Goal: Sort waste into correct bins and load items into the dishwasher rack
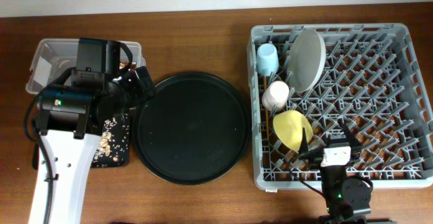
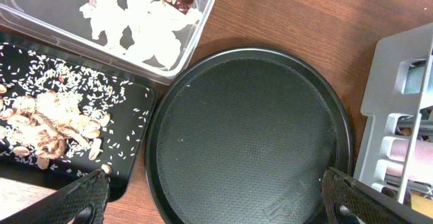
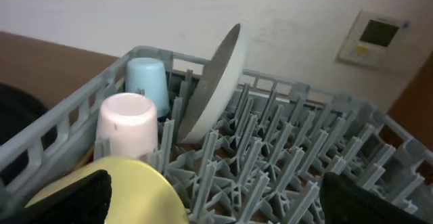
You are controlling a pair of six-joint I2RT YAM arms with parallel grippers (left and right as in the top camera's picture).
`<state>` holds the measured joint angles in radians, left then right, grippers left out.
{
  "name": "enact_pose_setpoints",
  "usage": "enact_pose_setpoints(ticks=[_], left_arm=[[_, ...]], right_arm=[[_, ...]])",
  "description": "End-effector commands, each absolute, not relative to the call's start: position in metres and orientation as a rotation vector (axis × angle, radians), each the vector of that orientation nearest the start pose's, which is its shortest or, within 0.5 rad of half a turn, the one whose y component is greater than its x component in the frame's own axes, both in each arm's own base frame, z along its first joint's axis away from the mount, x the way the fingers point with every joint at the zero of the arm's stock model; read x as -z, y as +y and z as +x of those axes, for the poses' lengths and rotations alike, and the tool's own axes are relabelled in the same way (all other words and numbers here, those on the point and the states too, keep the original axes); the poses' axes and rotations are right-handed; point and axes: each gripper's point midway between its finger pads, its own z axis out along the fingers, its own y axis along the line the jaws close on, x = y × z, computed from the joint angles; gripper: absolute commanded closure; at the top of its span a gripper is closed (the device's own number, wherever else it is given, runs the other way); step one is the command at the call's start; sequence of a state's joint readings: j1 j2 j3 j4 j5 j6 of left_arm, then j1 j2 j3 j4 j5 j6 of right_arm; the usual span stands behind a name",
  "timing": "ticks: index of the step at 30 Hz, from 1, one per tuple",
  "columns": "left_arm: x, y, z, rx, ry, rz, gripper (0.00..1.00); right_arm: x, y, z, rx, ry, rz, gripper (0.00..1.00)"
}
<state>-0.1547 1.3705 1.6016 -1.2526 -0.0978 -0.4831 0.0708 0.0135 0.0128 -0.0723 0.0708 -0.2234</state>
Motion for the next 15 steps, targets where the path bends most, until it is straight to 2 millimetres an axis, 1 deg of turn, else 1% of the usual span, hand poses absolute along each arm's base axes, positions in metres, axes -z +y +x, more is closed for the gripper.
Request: enact_pose_setpoints(ticks=[1, 12, 13, 15], left_arm=[[-0.282, -0.032, 0.319, 0.106, 2.533, -0.452, 0.01], [-0.282, -0.032, 0.319, 0.107, 2.533, -0.452, 0.01], [-0.285, -0.032, 0.317, 0.111, 2.526, -0.451, 0.01], [-0.311, -0.029, 0.300, 0.143, 2.439, -0.442, 0.01]], right_arm=[[-0.155, 0.006, 0.246, 0.164, 1.639, -0.211, 0.02], [-0.155, 0.006, 0.246, 0.164, 1.640, -0.212, 0.02], [-0.155, 0.006, 0.246, 0.164, 1.640, -0.212, 0.02], [-0.155, 0.006, 0.246, 0.164, 1.640, -0.212, 0.02]])
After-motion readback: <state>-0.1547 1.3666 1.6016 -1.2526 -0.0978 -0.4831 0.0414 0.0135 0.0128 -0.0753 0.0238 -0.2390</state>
